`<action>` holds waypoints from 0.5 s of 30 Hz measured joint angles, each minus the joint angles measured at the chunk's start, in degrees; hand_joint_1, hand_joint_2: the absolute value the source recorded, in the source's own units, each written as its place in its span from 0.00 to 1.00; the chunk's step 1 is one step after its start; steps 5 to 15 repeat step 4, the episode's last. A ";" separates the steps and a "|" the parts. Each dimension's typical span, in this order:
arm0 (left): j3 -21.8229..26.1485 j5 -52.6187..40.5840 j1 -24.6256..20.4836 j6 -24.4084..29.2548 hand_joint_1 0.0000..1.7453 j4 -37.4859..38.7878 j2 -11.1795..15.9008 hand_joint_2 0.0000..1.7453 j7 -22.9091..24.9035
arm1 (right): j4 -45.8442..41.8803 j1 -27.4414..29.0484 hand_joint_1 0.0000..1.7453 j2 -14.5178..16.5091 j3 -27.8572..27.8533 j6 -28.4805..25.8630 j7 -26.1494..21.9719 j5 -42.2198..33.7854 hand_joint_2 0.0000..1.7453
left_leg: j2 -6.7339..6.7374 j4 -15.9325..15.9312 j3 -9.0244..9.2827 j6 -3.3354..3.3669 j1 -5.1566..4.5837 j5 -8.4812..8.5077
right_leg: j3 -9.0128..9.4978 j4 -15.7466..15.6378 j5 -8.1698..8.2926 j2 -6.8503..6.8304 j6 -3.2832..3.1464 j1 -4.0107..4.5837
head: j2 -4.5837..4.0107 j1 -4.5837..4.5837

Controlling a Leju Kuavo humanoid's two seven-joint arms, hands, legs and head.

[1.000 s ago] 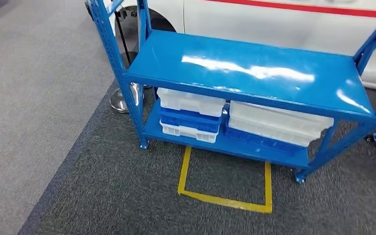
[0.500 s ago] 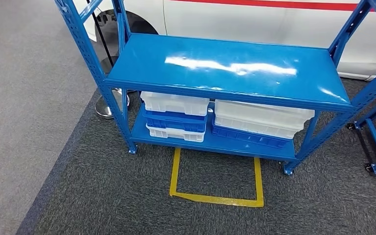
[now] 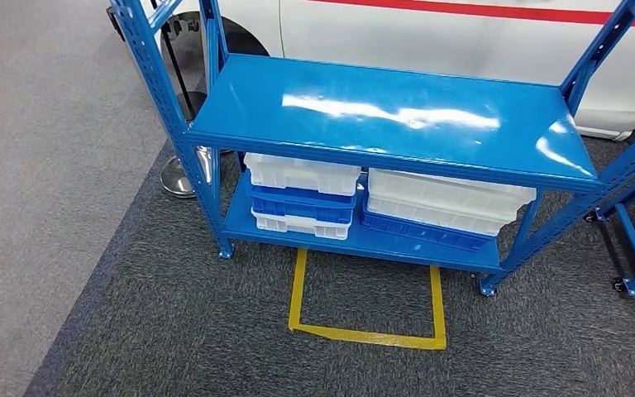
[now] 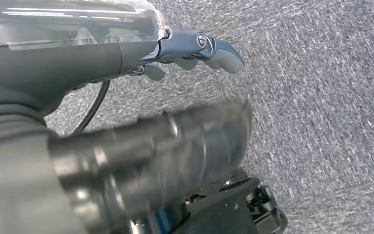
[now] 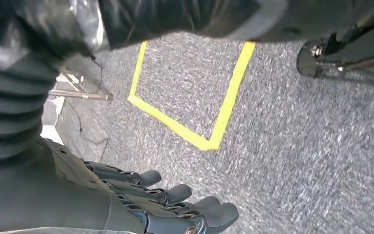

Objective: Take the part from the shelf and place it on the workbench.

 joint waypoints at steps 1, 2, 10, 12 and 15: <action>-0.03 -0.15 0.00 -0.23 0.00 0.00 0.00 1.00 -0.22 | -0.03 -0.02 0.00 -0.01 -0.02 -0.07 0.04 0.00 1.00 | 0.00 0.00 0.00 0.01 0.00 -0.01 | 0.00 -0.01 -0.01 0.00 0.11 0.00 | 0.00 0.00; -0.07 -0.32 -0.01 -0.45 0.00 0.00 0.00 1.00 -0.45 | -0.05 -0.03 0.00 -0.03 -0.04 -0.14 0.08 0.01 1.00 | 0.00 0.00 0.00 0.01 0.00 -0.02 | -0.01 -0.02 -0.03 0.00 0.21 0.00 | 0.00 0.00; -0.11 -0.55 0.00 -0.64 0.00 0.00 0.00 1.00 -0.77 | -0.07 -0.06 0.00 -0.05 -0.06 -0.23 0.10 0.01 1.00 | 0.00 0.00 -0.01 0.01 0.01 -0.03 | -0.02 -0.03 -0.04 0.00 0.28 0.01 | 0.00 0.00; -0.11 -0.55 0.00 -0.64 0.00 0.00 0.00 1.00 -0.77 | -0.07 -0.06 0.00 -0.05 -0.06 -0.23 0.10 0.01 1.00 | 0.00 0.00 -0.01 0.01 0.01 -0.03 | -0.02 -0.03 -0.04 0.00 0.28 0.01 | 0.00 0.00; -0.11 -0.55 0.00 -0.64 0.00 0.00 0.00 1.00 -0.77 | -0.07 -0.06 0.00 -0.05 -0.06 -0.23 0.10 0.01 1.00 | 0.00 0.00 -0.01 0.01 0.01 -0.03 | -0.02 -0.03 -0.04 0.00 0.28 0.01 | 0.00 0.00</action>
